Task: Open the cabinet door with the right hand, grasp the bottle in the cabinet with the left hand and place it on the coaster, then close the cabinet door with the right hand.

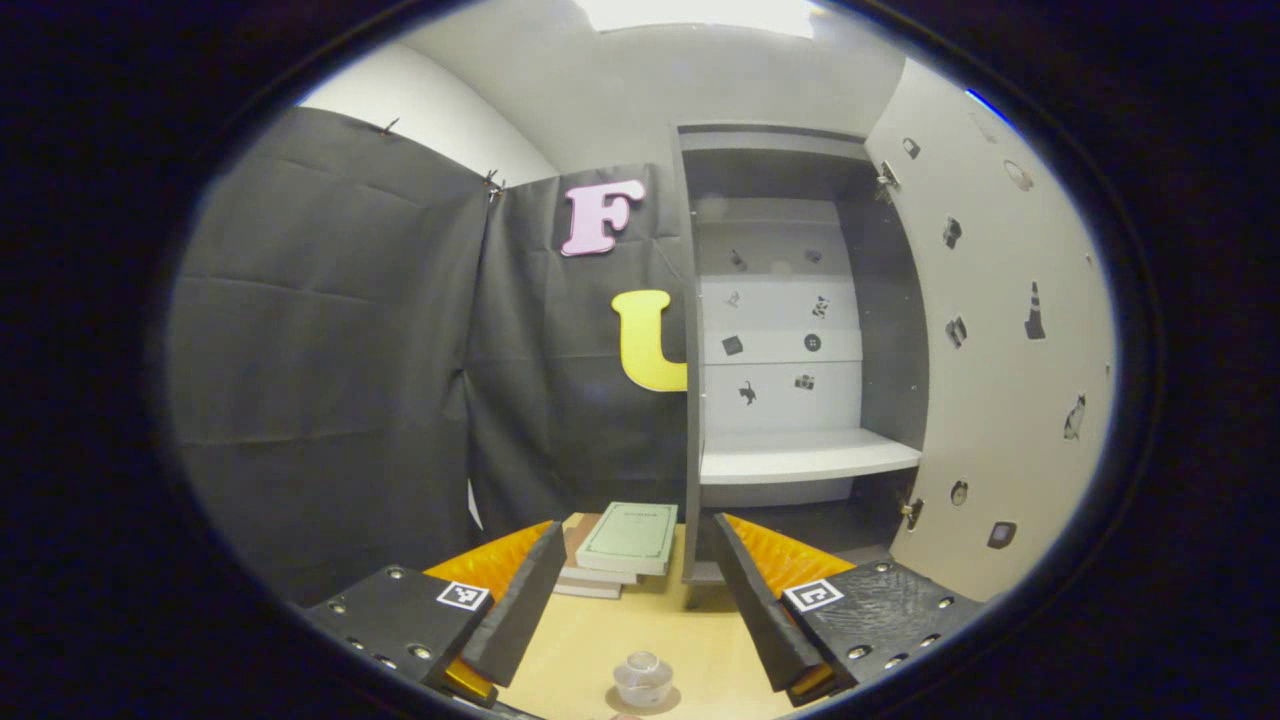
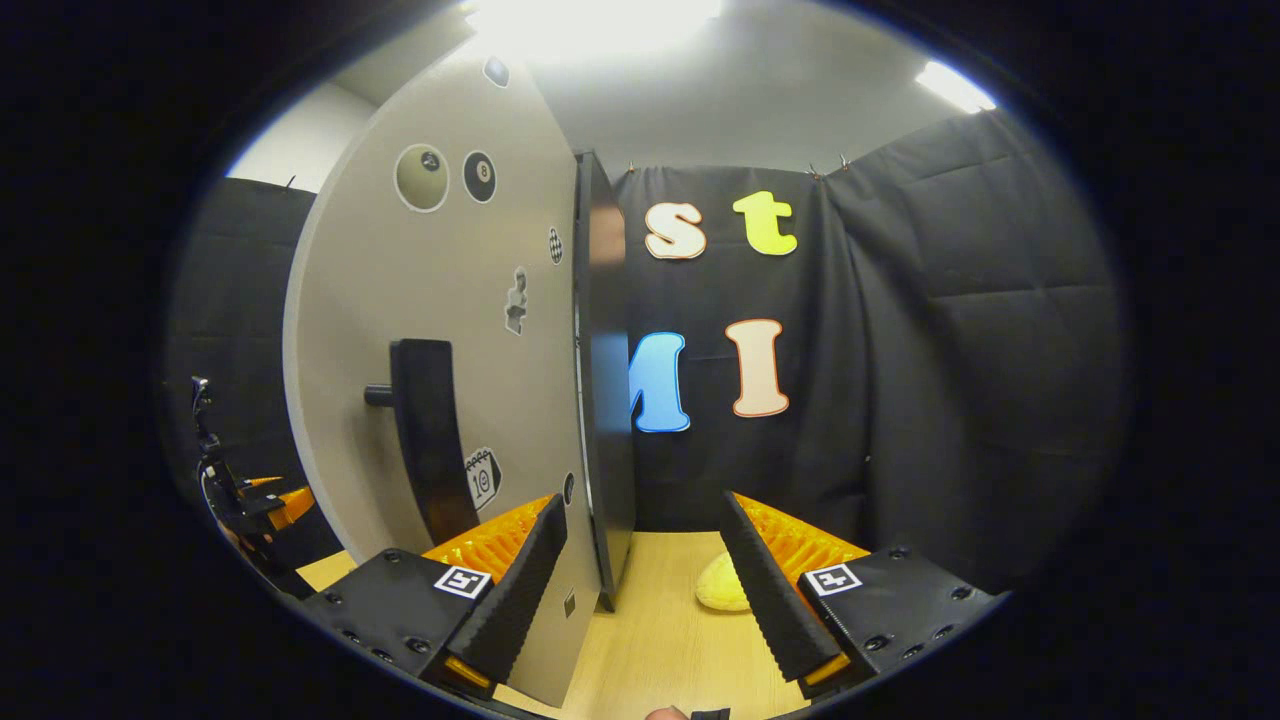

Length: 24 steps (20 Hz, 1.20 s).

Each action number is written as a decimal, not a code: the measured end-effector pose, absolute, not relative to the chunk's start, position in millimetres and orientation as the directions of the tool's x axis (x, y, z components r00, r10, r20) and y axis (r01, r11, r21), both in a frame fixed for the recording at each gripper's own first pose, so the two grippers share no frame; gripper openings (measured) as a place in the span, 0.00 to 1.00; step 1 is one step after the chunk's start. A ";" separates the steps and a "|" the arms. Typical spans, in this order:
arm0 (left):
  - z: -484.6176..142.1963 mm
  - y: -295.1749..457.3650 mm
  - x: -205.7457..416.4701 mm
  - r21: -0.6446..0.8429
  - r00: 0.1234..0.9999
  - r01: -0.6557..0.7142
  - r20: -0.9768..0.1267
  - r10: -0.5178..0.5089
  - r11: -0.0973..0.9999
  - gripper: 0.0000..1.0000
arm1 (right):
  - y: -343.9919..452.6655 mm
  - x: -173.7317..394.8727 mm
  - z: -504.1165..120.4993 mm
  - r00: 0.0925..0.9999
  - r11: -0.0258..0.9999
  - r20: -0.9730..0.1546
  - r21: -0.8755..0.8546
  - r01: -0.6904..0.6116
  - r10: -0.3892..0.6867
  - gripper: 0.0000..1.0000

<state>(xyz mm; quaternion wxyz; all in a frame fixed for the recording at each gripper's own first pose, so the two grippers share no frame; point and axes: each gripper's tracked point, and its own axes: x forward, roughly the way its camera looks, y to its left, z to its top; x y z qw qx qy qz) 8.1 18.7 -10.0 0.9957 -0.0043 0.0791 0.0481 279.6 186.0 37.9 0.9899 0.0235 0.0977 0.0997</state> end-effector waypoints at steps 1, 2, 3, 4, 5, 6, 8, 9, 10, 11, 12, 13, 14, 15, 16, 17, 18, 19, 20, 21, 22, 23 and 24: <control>-12.9 23.1 8.2 0.000 0.982 -0.092 -0.163 0.091 0.996 0.92 | 186.2 278.8 39.1 0.965 0.983 -0.188 0.050 -0.176 0.183 0.91; -13.0 26.8 8.4 -0.001 0.983 -0.085 -0.163 0.084 0.996 0.91 | 186.5 277.7 39.3 0.967 0.985 -0.190 0.042 -0.165 0.170 0.91; -12.0 29.9 7.9 -0.003 0.985 -0.076 -0.158 0.074 0.997 0.90 | 188.9 277.4 38.9 0.967 0.987 -0.197 0.042 -0.155 0.160 0.94; -12.7 33.7 9.1 -0.004 0.986 -0.068 -0.153 0.067 0.998 0.89 | 190.3 276.4 38.7 0.968 0.988 -0.199 0.051 -0.145 0.153 0.94; -13.9 37.6 8.8 -0.005 0.986 -0.063 -0.153 0.061 0.998 0.89 | 193.1 275.9 37.4 0.967 0.988 -0.205 0.059 -0.142 0.151 0.93; -17.0 41.5 9.7 -0.005 0.986 -0.059 -0.154 0.057 0.998 0.91 | 197.4 276.3 37.0 0.966 0.987 -0.208 0.069 -0.142 0.154 0.93; -21.8 50.9 11.1 -0.003 0.985 -0.057 -0.164 0.056 0.998 0.89 | 209.6 274.6 36.5 0.962 0.984 -0.215 0.078 -0.157 0.171 0.89; -21.7 54.3 11.8 -0.008 0.985 -0.054 -0.164 0.052 0.999 0.91 | 218.8 272.8 37.4 0.958 0.982 -0.218 0.077 -0.173 0.186 0.93; -23.1 55.8 12.7 -0.016 0.986 -0.047 -0.160 0.044 0.999 0.91 | 226.7 272.0 38.7 0.957 0.979 -0.213 0.074 -0.188 0.199 0.87; -22.3 58.4 12.9 -0.025 0.987 -0.043 -0.157 0.038 0.999 0.91 | 234.5 270.2 40.0 0.953 0.977 -0.215 0.064 -0.204 0.213 0.93; -23.3 61.4 13.5 -0.030 0.987 -0.040 -0.156 0.035 0.999 0.89 | 242.9 269.7 41.6 0.950 0.974 -0.213 0.057 -0.220 0.227 0.93; -23.8 64.6 13.4 -0.032 0.987 -0.039 -0.157 0.034 0.999 0.89 | 251.3 268.5 41.8 0.947 0.970 -0.213 0.052 -0.236 0.241 0.93; -23.9 65.8 12.3 -0.032 0.987 -0.038 -0.156 0.032 0.999 0.91 | 260.6 268.8 42.5 0.943 0.967 -0.212 0.053 -0.251 0.257 0.93; -23.7 65.7 12.2 -0.030 0.987 -0.036 -0.155 0.031 0.999 0.89 | 270.1 268.4 42.4 0.939 0.962 -0.210 0.059 -0.266 0.272 0.87; -22.6 65.9 12.7 -0.032 0.988 -0.035 -0.150 0.030 0.999 0.90 | 277.3 268.1 42.2 0.936 0.959 -0.209 0.062 -0.275 0.282 0.93; -22.8 66.4 13.5 -0.036 0.988 -0.032 -0.149 0.027 0.999 0.91 | 282.4 268.5 41.9 0.935 0.958 -0.208 0.061 -0.279 0.286 0.93; -22.9 66.8 12.8 -0.039 0.988 -0.034 -0.152 0.027 0.999 0.91 | 286.7 269.9 42.3 0.935 0.958 -0.206 0.058 -0.281 0.287 0.93; -22.8 67.6 12.3 -0.040 0.988 -0.038 -0.154 0.031 0.999 0.91 | 291.5 270.4 42.7 0.935 0.957 -0.204 0.057 -0.283 0.288 0.93; -22.9 68.3 11.8 -0.039 0.987 -0.042 -0.156 0.036 0.998 0.93 | 296.8 272.0 43.2 0.934 0.955 -0.201 0.061 -0.289 0.295 0.93; -22.7 69.0 12.0 -0.035 0.987 -0.047 -0.157 0.041 0.998 0.91 | 303.6 271.8 42.2 0.930 0.952 -0.201 0.066 -0.300 0.307 0.93; -23.3 69.7 11.4 -0.032 0.986 -0.053 -0.159 0.047 0.998 0.91 | 310.2 273.0 41.9 0.926 0.947 -0.198 0.072 -0.312 0.320 0.93; -23.2 70.2 11.1 -0.029 0.986 -0.057 -0.160 0.052 0.998 0.91 | 317.0 274.1 41.9 0.922 0.942 -0.197 0.077 -0.326 0.335 0.93; -23.5 69.6 11.0 -0.029 0.985 -0.062 -0.162 0.057 0.998 0.93 | 323.8 275.7 41.8 0.916 0.937 -0.195 0.082 -0.340 0.350 0.93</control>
